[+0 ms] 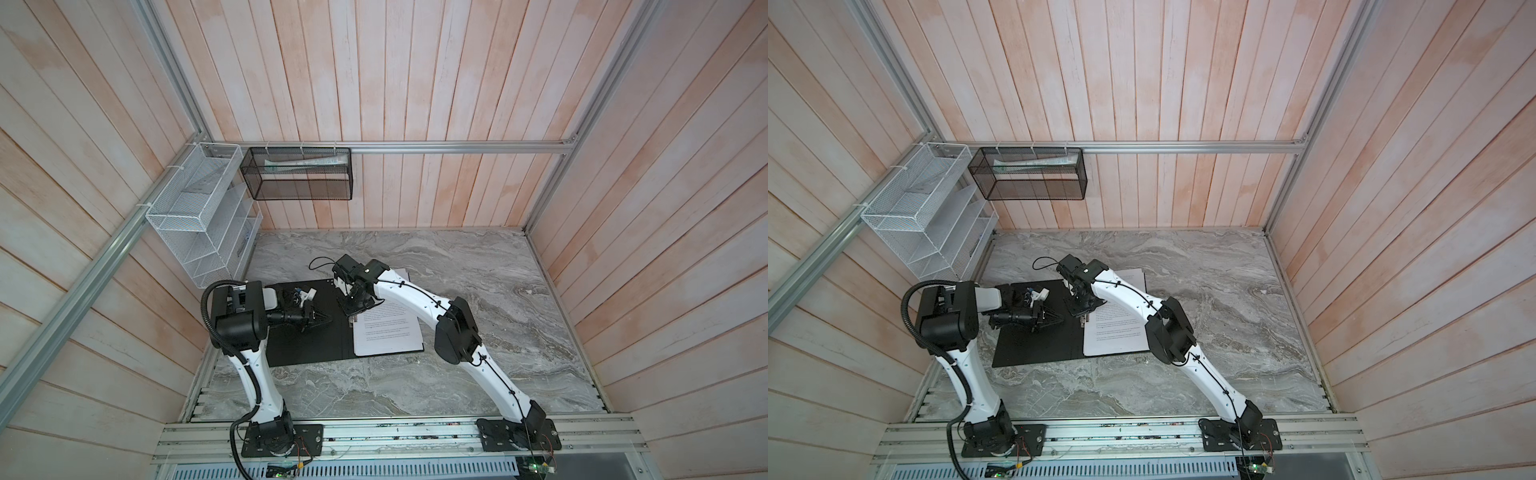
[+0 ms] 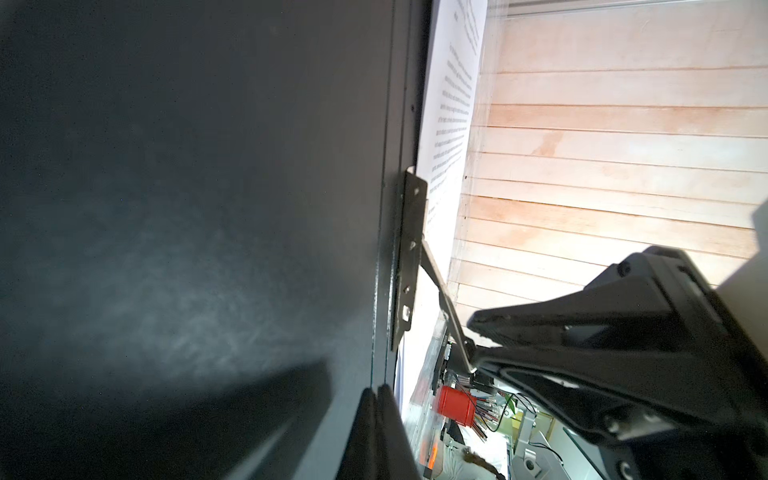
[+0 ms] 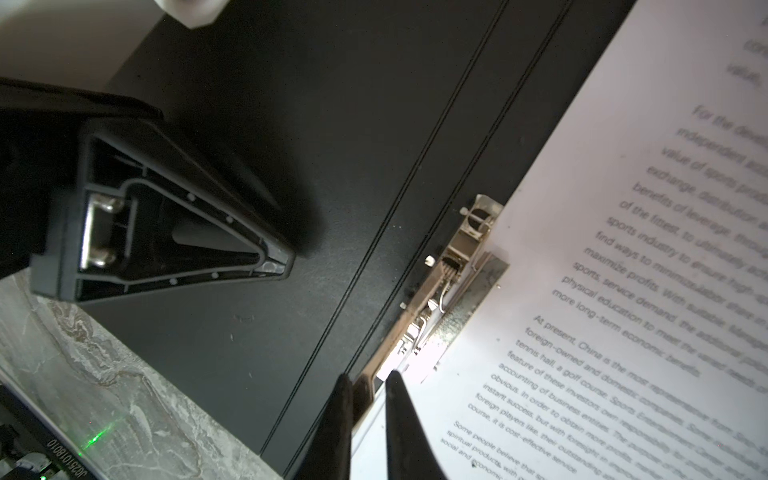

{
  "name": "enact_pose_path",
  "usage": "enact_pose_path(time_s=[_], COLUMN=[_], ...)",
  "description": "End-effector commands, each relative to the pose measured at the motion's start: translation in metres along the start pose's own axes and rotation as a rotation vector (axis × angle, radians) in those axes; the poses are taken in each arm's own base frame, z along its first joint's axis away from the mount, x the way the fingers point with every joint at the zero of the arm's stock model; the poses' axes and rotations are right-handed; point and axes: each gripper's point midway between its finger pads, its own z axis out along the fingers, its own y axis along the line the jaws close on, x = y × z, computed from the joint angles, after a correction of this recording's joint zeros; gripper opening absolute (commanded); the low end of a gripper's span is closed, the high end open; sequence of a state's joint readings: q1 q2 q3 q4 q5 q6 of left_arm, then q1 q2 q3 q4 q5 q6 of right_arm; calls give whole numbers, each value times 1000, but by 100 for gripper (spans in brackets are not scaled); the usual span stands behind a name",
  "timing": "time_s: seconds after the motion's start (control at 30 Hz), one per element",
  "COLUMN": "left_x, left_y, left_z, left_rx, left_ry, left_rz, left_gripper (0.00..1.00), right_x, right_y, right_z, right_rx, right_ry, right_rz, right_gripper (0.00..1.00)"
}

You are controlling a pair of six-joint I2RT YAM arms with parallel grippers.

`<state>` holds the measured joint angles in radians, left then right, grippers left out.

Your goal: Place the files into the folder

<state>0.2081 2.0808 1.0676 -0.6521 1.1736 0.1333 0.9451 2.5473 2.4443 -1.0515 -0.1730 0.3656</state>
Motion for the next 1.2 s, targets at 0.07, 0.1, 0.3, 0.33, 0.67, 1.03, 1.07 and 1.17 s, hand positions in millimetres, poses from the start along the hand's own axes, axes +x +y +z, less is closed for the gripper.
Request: enact_pose_path(time_s=[0.07, 0.1, 0.3, 0.33, 0.67, 1.03, 1.07, 1.17], left_x=[6, 6, 6, 6, 6, 6, 6, 6], left_y=[18, 18, 18, 18, 18, 18, 18, 18], left_z=[4, 4, 4, 4, 4, 5, 4, 4], left_rx=[-64, -64, -64, -64, -64, -64, -64, -64], left_ry=[13, 13, 12, 12, 12, 12, 11, 10], left_rz=[-5, -6, -8, -8, -9, -11, -10, -9], left_gripper=[0, 0, 0, 0, 0, 0, 0, 0], right_x=[33, 35, 46, 49, 71, 85, 87, 90], right_y=[-7, -7, -7, -6, -7, -17, -19, -22], right_z=[10, 11, 18, 20, 32, 45, 47, 51], right_rx=[47, 45, 44, 45, 54, 79, 83, 93], right_ry=[121, 128, 167, 175, 238, 273, 280, 292], right_rz=[-7, -5, -4, -6, -13, -20, -19, -22], right_gripper=[13, 12, 10, 10, 9, 8, 8, 8])
